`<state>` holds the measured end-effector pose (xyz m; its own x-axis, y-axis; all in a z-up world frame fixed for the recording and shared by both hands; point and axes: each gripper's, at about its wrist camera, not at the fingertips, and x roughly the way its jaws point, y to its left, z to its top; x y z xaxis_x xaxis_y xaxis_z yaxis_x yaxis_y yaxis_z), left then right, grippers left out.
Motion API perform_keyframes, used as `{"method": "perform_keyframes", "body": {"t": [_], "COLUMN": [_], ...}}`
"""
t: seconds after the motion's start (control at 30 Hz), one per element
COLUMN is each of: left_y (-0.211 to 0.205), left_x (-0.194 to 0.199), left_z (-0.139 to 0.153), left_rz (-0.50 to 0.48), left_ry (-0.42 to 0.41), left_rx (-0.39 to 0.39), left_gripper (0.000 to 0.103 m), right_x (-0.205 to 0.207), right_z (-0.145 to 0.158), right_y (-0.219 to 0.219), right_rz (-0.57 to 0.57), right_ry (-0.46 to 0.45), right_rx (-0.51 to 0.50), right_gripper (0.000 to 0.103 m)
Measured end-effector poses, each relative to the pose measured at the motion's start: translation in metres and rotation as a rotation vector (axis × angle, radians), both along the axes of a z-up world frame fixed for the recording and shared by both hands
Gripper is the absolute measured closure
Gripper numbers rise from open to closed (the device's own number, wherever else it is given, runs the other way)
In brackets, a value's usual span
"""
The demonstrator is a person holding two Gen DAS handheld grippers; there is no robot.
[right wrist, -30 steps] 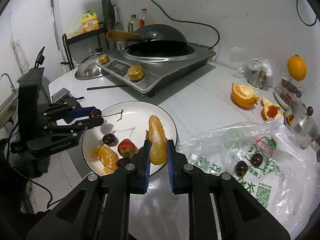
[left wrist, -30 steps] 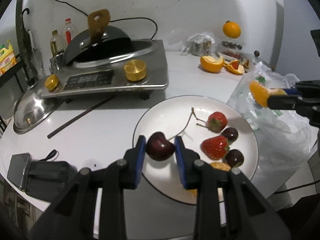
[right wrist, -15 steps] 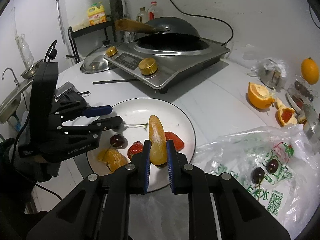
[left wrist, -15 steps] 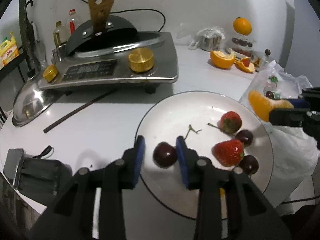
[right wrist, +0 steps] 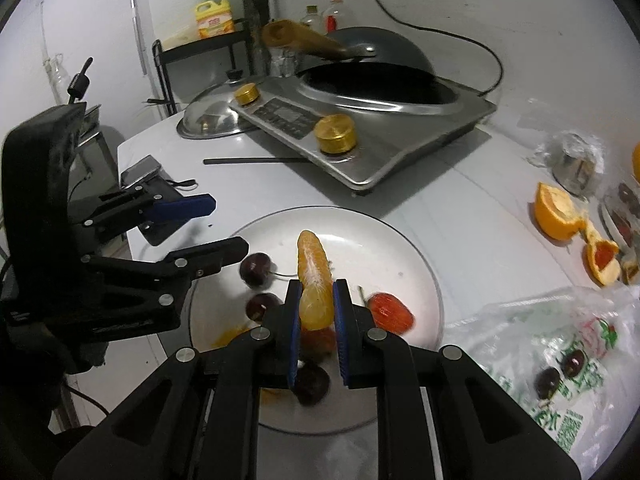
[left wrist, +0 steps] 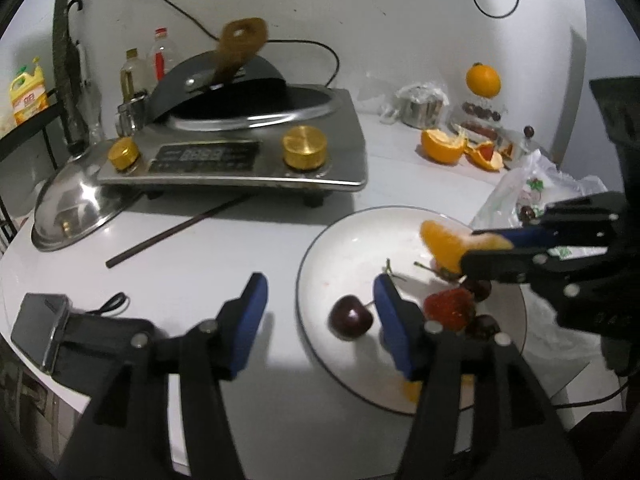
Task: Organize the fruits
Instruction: 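Open the left gripper to release the cherry onto the plate, then lower the orange segment onto the plate and open the right gripper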
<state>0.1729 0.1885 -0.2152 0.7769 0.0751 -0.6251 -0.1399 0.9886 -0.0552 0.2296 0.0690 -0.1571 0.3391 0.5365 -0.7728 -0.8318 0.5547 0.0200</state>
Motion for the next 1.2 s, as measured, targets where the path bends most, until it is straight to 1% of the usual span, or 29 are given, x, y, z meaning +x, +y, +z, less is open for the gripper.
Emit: {"method": "perform_keyframes", "body": {"t": [0.4,0.7,0.93,0.97,1.07,1.2], "left_y": [0.026,0.033,0.033,0.033,0.029,0.021], "left_x": [-0.013,-0.015,-0.017,-0.018,-0.019,-0.021], "left_z": [-0.011,-0.017,-0.013,-0.013,-0.009,-0.004], "left_rz": [0.053,0.065,0.076,0.076,0.073,0.061], "left_ry": [-0.002,-0.006,-0.018,-0.019,-0.024,-0.032], "left_rx": [-0.031,-0.054,-0.059,-0.059,-0.055,-0.049], "left_gripper": [0.046,0.046,0.046,0.046,0.046,0.046], "right_x": [0.006,0.012,0.011,0.011,0.01,0.008], "right_z": [-0.018,-0.031,-0.031,-0.031,-0.028,-0.021], "right_y": [0.037,0.042,0.04,0.039,0.035,0.028], "right_rz": [0.04,0.012,-0.002,-0.003,-0.008,-0.018], "right_ry": [0.033,0.018,0.03,0.028,0.023,0.015], "right_rx": [-0.029,-0.087,-0.086,-0.086,-0.082,-0.069], "right_gripper": [0.087,0.086,0.085,0.084,0.071,0.071]}}
